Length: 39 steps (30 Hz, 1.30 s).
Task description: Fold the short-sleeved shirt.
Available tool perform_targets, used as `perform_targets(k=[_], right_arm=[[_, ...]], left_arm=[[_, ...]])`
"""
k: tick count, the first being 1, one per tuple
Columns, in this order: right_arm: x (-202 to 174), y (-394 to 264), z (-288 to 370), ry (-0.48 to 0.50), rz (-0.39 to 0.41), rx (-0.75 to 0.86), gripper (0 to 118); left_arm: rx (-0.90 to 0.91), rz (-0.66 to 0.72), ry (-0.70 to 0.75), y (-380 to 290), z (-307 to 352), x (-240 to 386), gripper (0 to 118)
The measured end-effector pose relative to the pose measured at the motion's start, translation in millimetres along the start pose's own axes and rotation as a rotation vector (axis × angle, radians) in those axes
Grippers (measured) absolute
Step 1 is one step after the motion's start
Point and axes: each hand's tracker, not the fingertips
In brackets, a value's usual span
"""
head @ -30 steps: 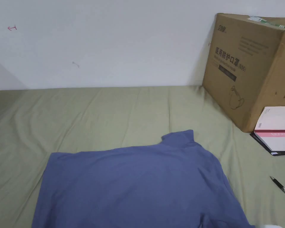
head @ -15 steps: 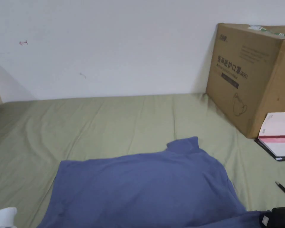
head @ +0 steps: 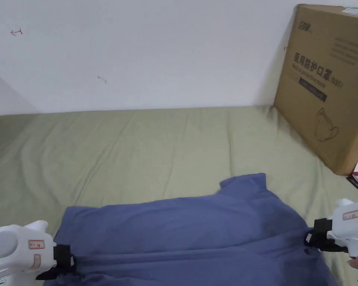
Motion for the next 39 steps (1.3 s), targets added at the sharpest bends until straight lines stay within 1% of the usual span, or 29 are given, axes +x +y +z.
perform_targets(k=[2,3,4,5,6,7,9,10,12,14,16,17,18,19,20,21,22,25,27,29,31,32,34,35,36,37,38,39], right_arm=[[-1.8,0.1,-13.9,-0.031,0.005,0.008,2],[-2.0,-0.8,-16.9,-0.037,0.008,0.016,15],[-4.4,-3.0,-16.2,-0.060,0.025,0.034,42],[-6.5,-5.7,-15.4,-0.077,0.038,0.043,74],[-7.4,-9.2,-12.1,-0.069,0.044,0.042,93],[-11.8,-14.4,-4.3,-0.051,0.068,0.051,93],[-21.6,-23.3,11.4,-0.069,0.133,0.062,93],[-27.7,-30.9,24.7,-0.064,0.169,0.085,93],[-39.6,-49.6,53.5,-0.049,0.232,0.154,93],[-53.5,-77.8,88.3,-0.007,0.298,0.266,93],[-63.5,-106.8,115.7,0.033,0.327,0.332,93],[-66.8,-120.9,127.2,0.053,0.327,0.357,92],[-69.1,-135.1,136.1,0.087,0.309,0.385,89],[-70.6,-147.4,142.2,0.129,0.294,0.399,79],[-70.6,-159.0,147.4,0.177,0.274,0.401,55],[-70.6,-168.1,151.7,0.218,0.257,0.412,14],[-73.6,-175.6,153.2,0.229,0.244,0.414,3],[-76.6,-187.7,153.5,0.188,0.246,0.416,3],[-78.2,-186.5,154.3,0.202,0.301,0.397,3],[-80.5,-185.9,160.4,0.185,0.321,0.407,3],[-78.9,-183.0,165.5,0.191,0.313,0.411,3],[-76.9,-181.1,165.4,0.208,0.286,0.407,3],[-72.4,-177.4,161.9,0.220,0.251,0.386,3],[-69.5,-175.8,159.8,0.224,0.240,0.374,3],[-67.7,-174.7,158.1,0.225,0.236,0.366,3],[-65.3,-173.5,156.4,0.228,0.227,0.356,3],[-62.2,-172.3,154.2,0.229,0.221,0.350,3],[-59.4,-170.9,152.0,0.228,0.216,0.344,3]], left_arm=[[0.016,0.007,0.048,1.5,-9.3,-4.0,57],[0.019,0.012,0.059,0.9,-10.1,-6.8,86],[0.022,0.020,0.044,-0.4,-8.8,-10.4,93],[0.036,0.037,0.015,-1.7,-4.4,-13.4,91],[0.034,0.047,-0.006,-1.5,-1.1,-17.1,92],[0.036,0.049,-0.020,-4.3,5.7,-19.0,92],[0.062,0.025,-0.018,-10.6,24.0,-17.3,92],[0.106,-0.009,-0.012,-13.3,39.4,-13.9,92],[0.202,-0.074,-0.013,-26.8,72.0,-5.5,92],[0.304,-0.141,-0.022,-48.5,108.4,6.0,92],[0.329,-0.177,-0.045,-73.9,133.4,17.0,90],[0.334,-0.186,-0.039,-87.2,142.1,21.5,86],[0.345,-0.204,-0.033,-100.7,149.7,25.8,71],[0.370,-0.220,-0.034,-113.9,155.4,29.3,50],[0.391,-0.219,-0.027,-126.0,160.6,31.3,22],[0.401,-0.211,-0.033,-135.7,163.6,32.6,0],[0.402,-0.205,-0.037,-141.3,159.9,26.9,0],[0.413,-0.182,-0.047,-158.6,163.4,24.4,0],[0.391,-0.182,-0.017,-155.2,164.1,26.1,0],[0.363,-0.177,0.004,-138.1,164.5,22.5,0],[0.230,-0.122,0.016,-111.5,148.9,13.4,0],[0.136,-0.095,0.037,-95.0,131.8,5.8,0],[0.058,-0.098,0.015,-75.7,102.3,-5.1,1],[0.067,-0.097,0.029,-66.3,89.1,-10.0,14],[0.070,-0.091,0.036,-60.3,78.5,-12.9,66],[0.037,-0.102,0.098,-52.3,62.4,-17.3,101],[0.024,-0.102,0.101,-52.7,49.7,-18.3,106],[0.038,-0.115,0.124,-49.1,41.3,-20.1,102]])
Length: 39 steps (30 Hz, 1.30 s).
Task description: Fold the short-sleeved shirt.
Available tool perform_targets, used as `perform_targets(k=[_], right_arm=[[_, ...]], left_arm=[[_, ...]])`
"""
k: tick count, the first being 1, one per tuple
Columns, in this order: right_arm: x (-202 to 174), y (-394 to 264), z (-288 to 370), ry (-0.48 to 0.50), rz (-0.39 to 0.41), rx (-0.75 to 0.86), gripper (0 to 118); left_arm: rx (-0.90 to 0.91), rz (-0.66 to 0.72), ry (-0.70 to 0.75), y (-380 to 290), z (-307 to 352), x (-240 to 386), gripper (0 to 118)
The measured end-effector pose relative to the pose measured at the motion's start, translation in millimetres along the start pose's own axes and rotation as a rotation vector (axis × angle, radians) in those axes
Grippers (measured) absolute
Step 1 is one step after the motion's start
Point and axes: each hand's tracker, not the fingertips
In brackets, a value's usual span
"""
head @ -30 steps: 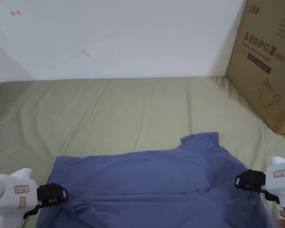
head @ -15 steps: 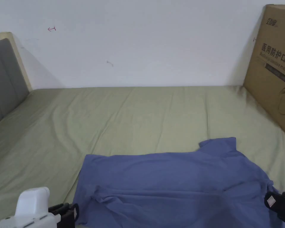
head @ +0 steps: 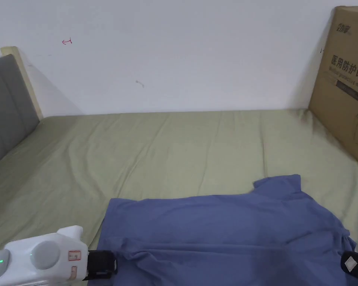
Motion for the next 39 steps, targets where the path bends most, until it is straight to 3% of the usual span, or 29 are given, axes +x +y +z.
perform_targets(k=[3,5,8,11,13,14,15,16,19,21,23,24,25,26,27,28,30,32,34,35,36,37,38,39], right_arm=[[6.8,1.6,-3.9,-0.008,-0.015,-0.022,3],[5.6,2.7,-5.7,-0.007,-0.018,-0.036,3],[5.1,3.1,-8.6,-0.036,-0.015,-0.047,3],[14.0,4.7,-8.6,-0.048,-0.038,-0.048,3],[21.2,5.6,-7.6,-0.046,-0.058,-0.048,3],[26.0,6.7,-7.7,-0.055,-0.059,-0.051,3],[30.4,7.3,-7.4,-0.068,-0.055,-0.053,3],[37.4,9.1,-6.6,-0.074,-0.050,-0.055,3],[67.4,15.8,-11.3,0.006,-0.116,-0.075,3],[87.5,23.5,-22.3,-0.024,-0.161,-0.115,9],[97.8,32.0,-38.2,-0.057,-0.168,-0.173,24],[103.0,36.3,-49.9,-0.093,-0.155,-0.250,80],[107.2,37.4,-64.1,-0.135,-0.123,-0.332,112],[110.9,38.6,-76.6,-0.182,-0.063,-0.419,117],[112.1,40.6,-86.2,-0.227,-0.061,-0.415,117],[114.6,34.3,-104.1,-0.262,0.021,-0.451,117],[121.3,29.4,-127.6,-0.335,0.094,-0.501,116],[133.8,15.4,-131.0,-0.338,0.067,-0.520,108],[144.6,10.1,-136.4,-0.314,-0.040,-0.562,69],[148.5,7.1,-137.4,-0.294,-0.091,-0.576,58],[149.2,4.4,-128.8,-0.335,-0.083,-0.560,41],[144.1,6.9,-120.0,-0.363,-0.024,-0.501,21],[141.4,8.9,-115.4,-0.334,-0.010,-0.507,7],[140.0,10.4,-111.9,-0.314,0.003,-0.507,6]], left_arm=[[-0.077,0.000,0.085,7.4,-39.7,-3.1,102],[-0.124,-0.005,0.046,8.1,-64.7,-4.0,104],[-0.143,-0.050,0.044,-1.4,-86.1,-1.2,115],[-0.137,0.013,0.030,0.3,-85.6,-5.9,115],[-0.149,-0.009,0.059,2.3,-79.8,2.5,95],[-0.138,-0.020,0.069,1.6,-68.8,6.7,72],[-0.105,-0.059,0.119,0.9,-56.9,9.8,27],[-0.066,-0.093,0.126,0.5,-42.3,12.1,3],[-0.027,-0.039,-0.063,-4.5,-3.6,10.1,3],[-0.023,-0.006,-0.101,-4.2,12.9,6.7,3],[0.010,-0.031,-0.082,-0.5,26.5,7.5,3],[0.016,-0.047,-0.076,0.9,30.3,7.5,3],[0.015,-0.049,-0.082,2.5,33.3,6.5,3],[0.008,-0.043,-0.089,5.0,33.0,5.4,3],[0.003,-0.044,-0.090,6.8,31.4,5.5,3],[-0.001,-0.054,-0.085,5.9,31.3,6.9,3],[-0.009,-0.087,-0.058,2.9,29.9,10.2,3],[-0.018,-0.105,-0.040,0.7,24.3,11.7,3],[-0.030,-0.101,-0.029,-3.4,19.8,11.4,3],[-0.039,-0.098,-0.027,-3.6,16.0,10.1,3],[-0.044,-0.098,-0.026,-5.3,14.7,9.9,3],[-0.050,-0.100,-0.023,-7.1,13.9,10.0,3],[-0.055,-0.103,-0.024,-9.0,14.3,10.3,3],[-0.054,-0.104,-0.026,-8.2,14.7,9.4,3]])
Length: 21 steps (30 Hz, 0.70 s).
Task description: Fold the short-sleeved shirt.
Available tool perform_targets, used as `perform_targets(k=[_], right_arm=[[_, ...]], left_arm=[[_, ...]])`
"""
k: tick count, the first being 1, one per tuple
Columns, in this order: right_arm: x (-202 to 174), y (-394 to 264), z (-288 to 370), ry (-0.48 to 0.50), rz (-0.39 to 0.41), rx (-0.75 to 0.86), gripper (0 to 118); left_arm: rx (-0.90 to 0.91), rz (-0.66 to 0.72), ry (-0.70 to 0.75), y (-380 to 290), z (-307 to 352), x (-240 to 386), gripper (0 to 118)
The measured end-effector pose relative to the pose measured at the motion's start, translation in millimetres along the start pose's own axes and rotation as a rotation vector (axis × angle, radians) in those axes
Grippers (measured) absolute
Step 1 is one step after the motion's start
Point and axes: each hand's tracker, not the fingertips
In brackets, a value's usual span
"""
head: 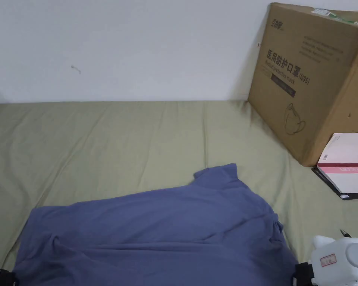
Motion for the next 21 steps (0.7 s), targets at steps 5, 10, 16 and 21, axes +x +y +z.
perform_targets(k=[5,10,16,21], right_arm=[[0.3,-6.8,46.4,0.073,-0.008,0.073,4],[-6.3,-30.7,94.7,0.087,0.048,0.112,4],[-0.5,-86.6,90.8,0.081,0.085,-0.047,4],[-1.6,-101.7,44.1,-0.014,0.088,-0.095,4]], left_arm=[[0.055,0.042,-0.064,-0.2,27.6,-4.2,3],[0.086,0.020,-0.061,-17.9,64.8,-8.7,3],[-0.016,-0.028,0.030,-90.1,66.6,-17.9,3],[-0.156,-0.077,0.060,-115.4,21.0,-16.9,6]])
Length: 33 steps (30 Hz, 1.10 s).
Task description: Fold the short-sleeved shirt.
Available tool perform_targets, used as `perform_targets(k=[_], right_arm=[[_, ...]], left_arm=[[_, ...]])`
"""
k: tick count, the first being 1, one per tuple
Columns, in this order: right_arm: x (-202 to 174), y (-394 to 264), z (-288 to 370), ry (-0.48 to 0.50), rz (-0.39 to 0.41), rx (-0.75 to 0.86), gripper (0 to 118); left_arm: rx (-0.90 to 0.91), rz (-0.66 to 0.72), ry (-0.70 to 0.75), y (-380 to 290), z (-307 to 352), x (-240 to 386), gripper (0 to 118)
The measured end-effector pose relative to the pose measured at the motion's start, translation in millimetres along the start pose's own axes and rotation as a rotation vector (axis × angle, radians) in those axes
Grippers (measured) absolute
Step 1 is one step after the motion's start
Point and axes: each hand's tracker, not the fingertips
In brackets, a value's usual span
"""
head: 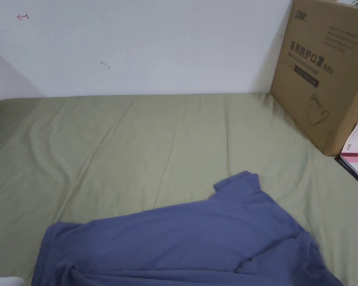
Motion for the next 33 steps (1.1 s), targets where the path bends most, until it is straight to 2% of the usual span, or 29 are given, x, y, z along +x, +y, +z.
perform_targets(k=[1,2,3,4,5,6,9,11,14,15,16,17,18,19,20,21,24,25,28,31,32,33], right_arm=[[-2.8,-0.1,-0.7,-0.006,-0.021,0.009,8],[-5.7,0.3,0.9,-0.013,-0.036,0.017,25],[-8.9,1.0,5.0,-0.028,-0.042,0.026,76],[-6.9,3.2,9.6,-0.064,-0.035,0.024,106],[-9.0,3.9,12.8,-0.107,-0.020,0.010,116],[-11.5,4.3,20.4,-0.134,-0.006,0.019,116],[-16.4,8.1,42.7,-0.125,-0.007,0.050,116],[-26.1,11.1,60.8,-0.072,-0.023,0.121,116],[-49.2,12.8,91.2,0.041,-0.032,0.311,111],[-59.1,12.5,100.7,0.103,-0.025,0.369,98],[-66.4,12.5,105.8,0.177,-0.019,0.418,73],[-74.4,11.8,111.0,0.238,-0.021,0.468,36],[-83.0,12.8,115.6,0.333,-0.033,0.515,4],[-90.2,16.0,116.7,0.416,-0.058,0.540,4],[-99.2,17.6,116.3,0.455,-0.076,0.563,3],[-109.7,18.9,118.3,0.447,-0.091,0.602,2],[-134.6,36.5,119.9,0.432,0.034,0.661,1],[-140.0,42.5,120.6,0.423,0.041,0.673,2],[-136.1,64.2,110.2,0.525,-0.011,0.622,2],[-132.4,75.9,98.9,0.516,-0.047,0.596,2],[-134.2,76.1,96.3,0.491,-0.048,0.589,2],[-132.4,77.8,91.8,0.454,-0.042,0.576,2]], left_arm=[[-0.002,0.013,-0.002,3.8,-1.0,-0.4,17],[-0.005,0.018,0.007,6.4,0.1,-0.8,34],[-0.010,0.014,0.046,10.1,-3.1,-8.4,66],[-0.013,0.008,0.057,11.6,-1.1,-10.9,90],[-0.012,0.009,0.048,11.7,1.5,-14.7,97],[-0.007,0.021,0.032,11.4,9.6,-20.9,95],[0.083,0.170,-0.056,17.1,36.4,-37.0,95],[0.185,0.229,-0.093,21.4,64.1,-38.3,95],[0.388,0.243,-0.128,29.5,103.0,-30.5,94],[0.459,0.238,-0.135,27.9,113.2,-23.3,87],[0.519,0.228,-0.130,25.9,121.1,-16.5,70],[0.572,0.224,-0.128,23.1,125.9,-9.9,35],[0.617,0.223,-0.118,20.7,130.9,-2.5,0],[0.631,0.220,-0.127,21.1,131.2,6.6,0],[0.602,0.221,-0.109,23.8,130.1,14.0,0],[0.618,0.213,-0.092,26.1,132.0,21.4,0],[0.598,0.163,-0.158,49.1,128.8,29.4,0],[0.593,0.153,-0.147,62.3,127.2,28.8,0],[0.537,0.113,-0.079,115.1,99.4,7.8,0],[0.363,0.123,-0.052,170.9,44.4,-24.0,0],[0.321,0.129,-0.063,182.4,27.8,-34.5,6],[0.268,0.147,-0.091,193.1,9.2,-46.0,48]])
